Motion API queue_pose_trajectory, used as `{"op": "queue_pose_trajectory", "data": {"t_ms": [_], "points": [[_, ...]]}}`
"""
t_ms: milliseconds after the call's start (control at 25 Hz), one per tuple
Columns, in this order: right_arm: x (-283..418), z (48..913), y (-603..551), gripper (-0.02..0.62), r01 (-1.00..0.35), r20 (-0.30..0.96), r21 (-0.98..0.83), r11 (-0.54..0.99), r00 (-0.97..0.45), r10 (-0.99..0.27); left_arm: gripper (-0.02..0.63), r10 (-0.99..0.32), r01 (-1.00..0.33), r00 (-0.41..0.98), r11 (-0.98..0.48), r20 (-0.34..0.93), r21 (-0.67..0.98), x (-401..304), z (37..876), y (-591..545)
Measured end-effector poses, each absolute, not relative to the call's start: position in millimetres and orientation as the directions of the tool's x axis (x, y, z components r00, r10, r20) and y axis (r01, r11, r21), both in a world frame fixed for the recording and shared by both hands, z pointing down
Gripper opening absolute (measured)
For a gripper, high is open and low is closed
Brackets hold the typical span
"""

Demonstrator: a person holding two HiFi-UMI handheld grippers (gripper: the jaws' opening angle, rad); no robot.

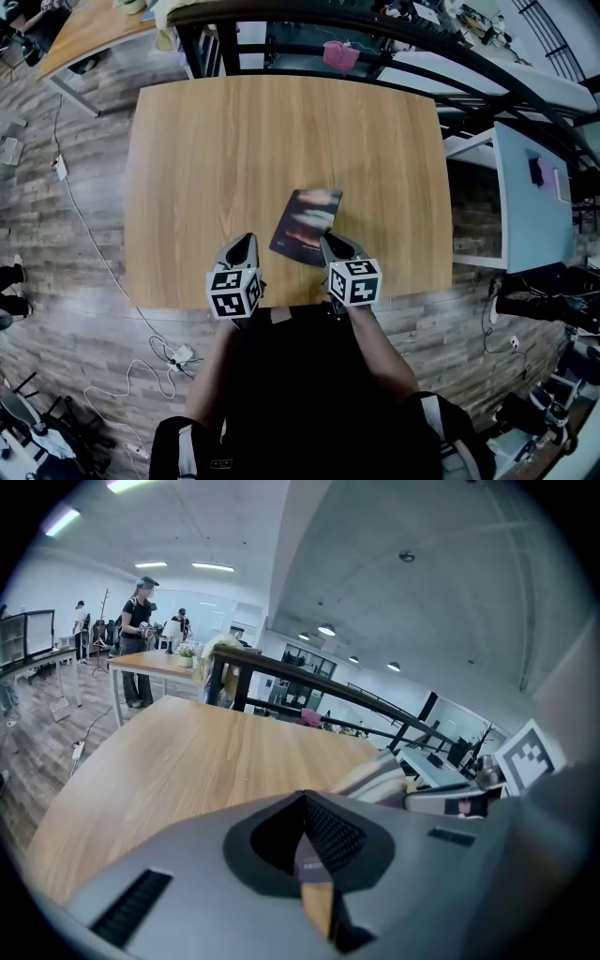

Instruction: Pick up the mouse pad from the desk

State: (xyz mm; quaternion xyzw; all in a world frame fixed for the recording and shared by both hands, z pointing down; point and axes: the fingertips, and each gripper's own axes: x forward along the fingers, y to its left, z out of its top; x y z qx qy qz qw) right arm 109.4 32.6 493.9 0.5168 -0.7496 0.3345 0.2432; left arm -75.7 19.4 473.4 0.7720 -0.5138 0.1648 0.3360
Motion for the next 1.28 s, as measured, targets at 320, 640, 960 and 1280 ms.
{"op": "queue_pose_trajectory", "data": {"t_ms": [320,640,960,1280], "points": [[120,467,17,0.057,-0.939,0.663,-0.242,0.243,-0.343,-0.665,0.023,-0.736,-0.895,0.424,-0.25,0.528,0.369,-69,445,6],[133,430,6,0.057,-0.945,0.581,-0.243,0.219,-0.322,-0.747,0.023,-0.783,-0.887,0.431,-0.277,0.449,0.368,-66,416,-4],[134,390,0,0.057,-0.939,0.493,-0.25,0.237,-0.334,-0.803,0.023,-0.838,-0.892,0.419,-0.307,0.35,0.333,-61,380,-9],[129,354,0,0.057,-0.93,0.419,-0.247,0.272,-0.356,-0.836,0.023,-0.857,-0.884,0.425,-0.324,0.293,0.337,-62,355,-8]]}}
